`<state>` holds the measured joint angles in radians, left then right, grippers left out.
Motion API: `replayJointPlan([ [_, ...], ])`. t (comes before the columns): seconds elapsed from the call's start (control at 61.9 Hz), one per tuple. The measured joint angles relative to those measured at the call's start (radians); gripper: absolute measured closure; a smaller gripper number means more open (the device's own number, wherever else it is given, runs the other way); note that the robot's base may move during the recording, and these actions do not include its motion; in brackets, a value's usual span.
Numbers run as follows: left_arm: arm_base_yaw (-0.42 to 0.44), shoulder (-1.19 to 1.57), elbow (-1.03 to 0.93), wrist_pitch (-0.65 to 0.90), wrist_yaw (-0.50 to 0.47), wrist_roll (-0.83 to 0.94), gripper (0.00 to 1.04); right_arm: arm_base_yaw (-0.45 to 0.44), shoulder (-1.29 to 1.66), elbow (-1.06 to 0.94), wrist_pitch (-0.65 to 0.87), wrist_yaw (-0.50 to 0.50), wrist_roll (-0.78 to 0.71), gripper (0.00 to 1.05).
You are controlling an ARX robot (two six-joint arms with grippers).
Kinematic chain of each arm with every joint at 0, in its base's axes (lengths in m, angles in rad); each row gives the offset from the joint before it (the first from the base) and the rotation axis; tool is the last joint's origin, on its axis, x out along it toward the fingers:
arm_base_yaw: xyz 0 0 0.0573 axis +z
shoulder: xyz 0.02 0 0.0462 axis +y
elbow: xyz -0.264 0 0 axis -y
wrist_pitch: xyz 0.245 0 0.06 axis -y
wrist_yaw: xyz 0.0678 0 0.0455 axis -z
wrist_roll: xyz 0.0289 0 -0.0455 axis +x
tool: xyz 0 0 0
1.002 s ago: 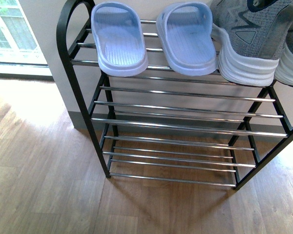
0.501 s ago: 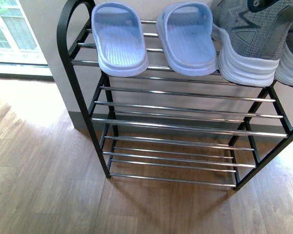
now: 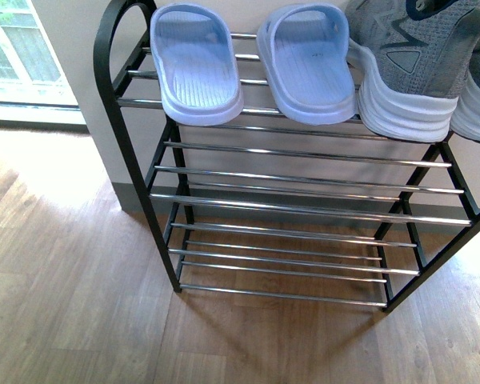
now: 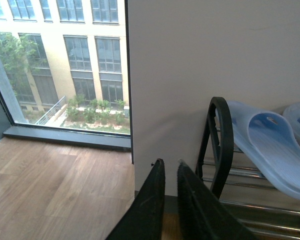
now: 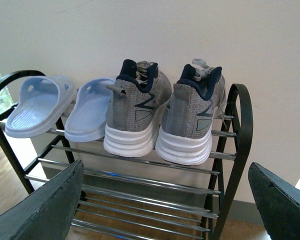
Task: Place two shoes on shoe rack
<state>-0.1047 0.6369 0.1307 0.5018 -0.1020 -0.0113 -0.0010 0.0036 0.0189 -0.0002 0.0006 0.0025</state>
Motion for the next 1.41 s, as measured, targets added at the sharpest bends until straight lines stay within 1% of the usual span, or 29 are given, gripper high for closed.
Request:
replayJointPlan([
  [0.032, 0.009, -0.014, -0.008, -0.007, 0.013, 0.0, 1.03, 0.0, 0.0, 0.0, 0.0, 0.0, 0.0, 0.09],
  [0.065, 0.044, -0.035, -0.018, -0.019, 0.071, 0.001, 1.03, 0.0, 0.0, 0.0, 0.0, 0.0, 0.0, 0.09],
  [0.097, 0.068, -0.05, -0.025, -0.027, 0.091, 0.002, 1.03, 0.0, 0.0, 0.0, 0.0, 0.0, 0.0, 0.09],
  [0.162, 0.1, -0.092, -0.042, -0.049, 0.092, 0.001, 1.03, 0.0, 0.0, 0.0, 0.0, 0.0, 0.0, 0.09],
  [0.501, 0.101, -0.248, -0.089, -0.156, 0.102, 0.002, 1.03, 0.0, 0.0, 0.0, 0.0, 0.0, 0.0, 0.09],
  [0.55, 0.101, -0.266, -0.117, -0.135, 0.102, 0.002, 1.03, 0.0, 0.0, 0.0, 0.0, 0.0, 0.0, 0.09],
  [1.164, 0.101, -0.458, -0.117, -0.322, 0.102, 0.003, 1.03, 0.0, 0.0, 0.0, 0.0, 0.0, 0.0, 0.09],
  [1.196, 0.101, -0.478, -0.117, -0.343, 0.102, 0.003, 1.03, 0.0, 0.0, 0.0, 0.0, 0.0, 0.0, 0.09],
  [1.229, 0.101, -0.531, -0.117, -0.422, 0.103, 0.003, 1.03, 0.0, 0.0, 0.0, 0.0, 0.0, 0.0, 0.09],
  [1.277, 0.101, -0.591, -0.117, -0.487, 0.102, 0.003, 1.03, 0.0, 0.0, 0.0, 0.0, 0.0, 0.0, 0.09],
  [1.407, 0.102, -0.62, -0.117, -0.503, 0.101, 0.003, 1.03, 0.0, 0.0, 0.0, 0.0, 0.0, 0.0, 0.09],
])
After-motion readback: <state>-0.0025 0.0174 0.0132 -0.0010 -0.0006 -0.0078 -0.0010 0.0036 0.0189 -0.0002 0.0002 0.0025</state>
